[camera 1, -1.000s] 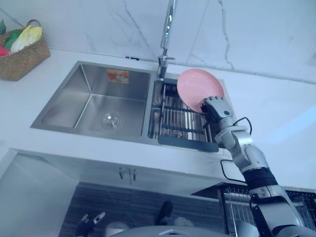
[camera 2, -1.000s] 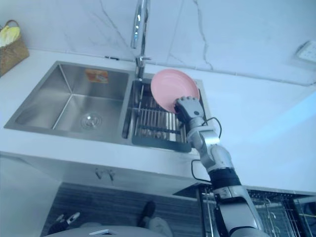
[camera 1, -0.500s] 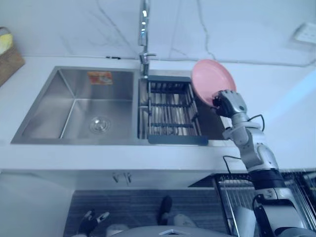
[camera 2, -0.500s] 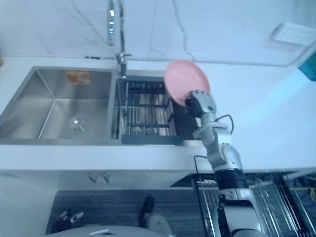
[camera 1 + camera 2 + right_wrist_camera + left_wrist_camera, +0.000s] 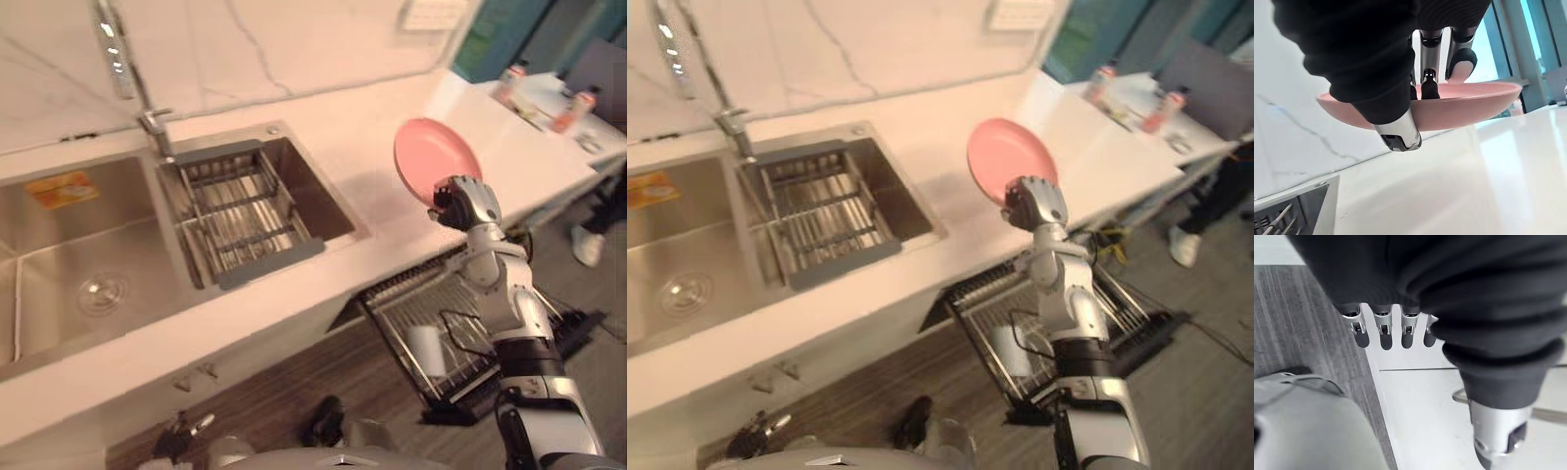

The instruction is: Walk over to the sink, pick up the cup, carry it to the dishwasher, place the cup inside the dishwasher, then close the dishwasher door

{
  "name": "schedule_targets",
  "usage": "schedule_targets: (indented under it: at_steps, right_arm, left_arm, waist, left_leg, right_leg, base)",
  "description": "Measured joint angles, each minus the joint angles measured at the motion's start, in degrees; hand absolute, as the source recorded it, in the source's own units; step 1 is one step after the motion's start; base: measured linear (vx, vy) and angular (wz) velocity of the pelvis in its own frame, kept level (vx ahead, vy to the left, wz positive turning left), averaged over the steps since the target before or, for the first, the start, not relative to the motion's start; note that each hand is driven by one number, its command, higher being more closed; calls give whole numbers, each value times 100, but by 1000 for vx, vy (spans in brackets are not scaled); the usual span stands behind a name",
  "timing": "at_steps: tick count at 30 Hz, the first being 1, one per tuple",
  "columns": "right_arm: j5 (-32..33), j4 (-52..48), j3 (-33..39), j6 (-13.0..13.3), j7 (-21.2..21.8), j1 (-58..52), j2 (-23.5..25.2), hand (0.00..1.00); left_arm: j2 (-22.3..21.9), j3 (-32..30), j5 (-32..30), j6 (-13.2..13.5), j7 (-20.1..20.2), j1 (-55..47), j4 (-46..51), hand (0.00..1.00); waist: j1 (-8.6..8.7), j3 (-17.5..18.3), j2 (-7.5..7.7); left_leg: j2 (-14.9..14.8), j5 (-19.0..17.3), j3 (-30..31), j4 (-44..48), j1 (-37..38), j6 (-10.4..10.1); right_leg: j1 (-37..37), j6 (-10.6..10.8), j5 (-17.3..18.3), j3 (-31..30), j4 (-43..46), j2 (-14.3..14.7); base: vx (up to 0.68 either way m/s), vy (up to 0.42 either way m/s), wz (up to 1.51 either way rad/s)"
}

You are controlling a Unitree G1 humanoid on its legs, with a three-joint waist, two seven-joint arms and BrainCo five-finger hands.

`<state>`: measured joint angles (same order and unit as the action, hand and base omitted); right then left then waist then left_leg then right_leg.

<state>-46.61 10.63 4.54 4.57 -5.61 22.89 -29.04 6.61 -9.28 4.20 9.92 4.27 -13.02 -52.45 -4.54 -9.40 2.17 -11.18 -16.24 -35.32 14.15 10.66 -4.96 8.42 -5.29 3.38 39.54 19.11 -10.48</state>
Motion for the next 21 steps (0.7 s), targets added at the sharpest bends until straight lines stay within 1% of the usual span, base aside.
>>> schedule_targets:
  at_steps: [1,2,3,4,5,6,7,8,9,10,11,12,13,14,15,16,17,18,19,21]
  right_arm:
    - [6,26,-2,-1,1,54,-11,100]
    - [8,45,-3,-9,12,98,-9,100]
    - [19,49,-1,-53,41,168,-60,100]
    - [30,49,0,-95,77,214,-113,100]
    - [104,41,27,-161,157,273,-238,100]
    - [169,-11,42,-261,206,265,-341,100]
    - [177,-59,68,-326,249,265,-353,100]
    - [176,-107,96,-419,304,262,-354,100]
    - [171,-111,100,-506,328,259,-352,100]
    - [171,-112,96,-537,343,259,-350,100]
    - [171,-116,77,-581,375,265,-349,100]
    - [171,-115,65,-589,385,271,-347,100]
    - [170,-115,65,-589,390,271,-348,100]
    - [168,-115,71,-584,402,268,-346,100]
    - [168,-115,78,-586,416,246,-329,100]
    - [168,-115,85,-587,417,247,-322,100]
    - [170,-115,149,-596,417,229,-303,100]
    - [170,-115,183,-599,417,208,-301,100]
    - [168,-115,289,-609,415,171,-281,100]
    - [170,-115,393,-639,392,162,-280,100]
  left_arm:
    - [47,13,-2,-43,-42,57,-20,0]
    - [91,29,-3,-78,-41,82,-14,0]
    - [126,39,-5,-143,-29,139,-1,0]
    - [122,40,-6,-172,-21,166,2,0]
    - [92,43,-29,-219,-8,242,-5,0]
    - [37,44,-130,-229,-3,284,-4,0]
    - [-18,47,-199,-227,0,285,-3,0]
    - [-77,45,-241,-219,16,263,-3,0]
    - [-124,45,-276,-201,15,238,-3,0]
    - [-143,43,-278,-183,10,218,-1,0]
    - [-188,41,-274,-152,-23,170,1,0]
    - [-252,46,-212,-102,-45,80,6,0]
    - [-283,49,-200,-79,-55,30,5,0]
    - [-327,54,-185,-62,-85,-61,4,0]
    - [-303,49,-118,-63,-130,-82,0,0]
    - [-288,50,-81,-63,-152,-81,-1,0]
    - [-257,52,14,-67,-166,-61,-1,0]
    - [-241,52,49,-69,-171,-55,0,0]
    - [-226,51,74,-78,-174,-39,-2,0]
    - [-219,51,67,-75,-166,33,-2,0]
  waist:
    - [-43,11,20]
    - [-43,11,20]
    - [8,7,-23]
    - [27,12,-31]
    - [50,13,-38]
    - [66,3,-65]
    - [106,-6,-86]
    - [148,-7,-152]
    - [141,-9,-209]
    - [132,-10,-230]
    - [86,-27,-289]
    - [34,-45,-389]
    - [28,-49,-447]
    - [38,-77,-501]
    - [103,-115,-495]
    - [139,-133,-481]
    - [206,-178,-455]
    - [226,-185,-443]
    - [239,-192,-438]
    - [266,-235,-470]
  left_leg:
    - [-107,-10,-84,65,-1,-55]
    - [-187,9,-113,114,-20,-97]
    - [-351,47,-98,202,-87,-168]
    - [-408,59,-97,226,-126,-194]
    - [-510,78,-102,278,-233,-251]
    - [-560,99,-99,271,-281,-294]
    - [-565,114,-96,254,-285,-319]
    - [-556,118,-52,209,-286,-319]
    - [-484,132,160,174,-314,-294]
    - [-431,137,368,196,-372,-257]
    - [-356,43,829,275,-442,-109]
    - [-313,-77,1107,282,-443,-87]
    - [-312,-139,1163,276,-439,-144]
    - [-279,-291,1154,246,-377,-280]
    - [-217,-334,1040,247,-343,-201]
    - [-191,-330,990,245,-343,-170]
    - [-146,-307,922,246,-318,-150]
    - [-124,-293,882,246,-294,-164]
    - [-65,-297,869,250,-243,-159]
    - [-14,-291,884,245,-250,-149]
  right_leg:
    - [-259,320,83,237,-284,62]
    - [-329,271,-112,279,-514,186]
    - [-464,184,-328,320,-1029,511]
    - [-504,146,-417,325,-1219,640]
    - [-528,64,-529,329,-1506,819]
    - [-527,28,-574,339,-1655,922]
    - [-527,17,-591,337,-1710,965]
    - [-529,-10,-636,301,-1810,1035]
    - [-529,-30,-716,163,-1935,1098]
    - [-528,-39,-769,70,-2006,1122]
    - [-528,-34,-879,-143,-2130,1158]
    - [-517,-7,-960,-379,-2220,1221]
    - [-507,10,-990,-487,-2256,1261]
    - [-456,52,-1066,-671,-2286,1322]
    - [-449,120,-1109,-788,-2370,1308]
    - [-428,120,-1110,-809,-2377,1284]
    - [-419,133,-1134,-837,-2376,1241]
    - [-421,141,-1212,-887,-2375,1221]
    - [-439,48,-1331,-926,-2376,1188]
    - [-431,21,-1397,-943,-2374,1149]
  base:
    - [-60,-186,-56]
    - [-5,-189,-32]
    - [2,-157,-15]
    - [-4,-207,-10]
    - [-15,-178,-8]
    - [-18,-148,-6]
    - [-27,-63,-4]
    - [-17,0,-20]
    - [-37,41,-30]
    - [-37,64,-55]
    - [-47,90,-80]
    - [-40,95,-90]
    - [-72,148,-103]
    - [-93,191,-89]
    - [-101,195,-77]
    - [-95,186,-47]
    - [-71,143,-26]
    - [-68,180,-24]
    - [-37,181,-14]
    - [-19,196,-3]
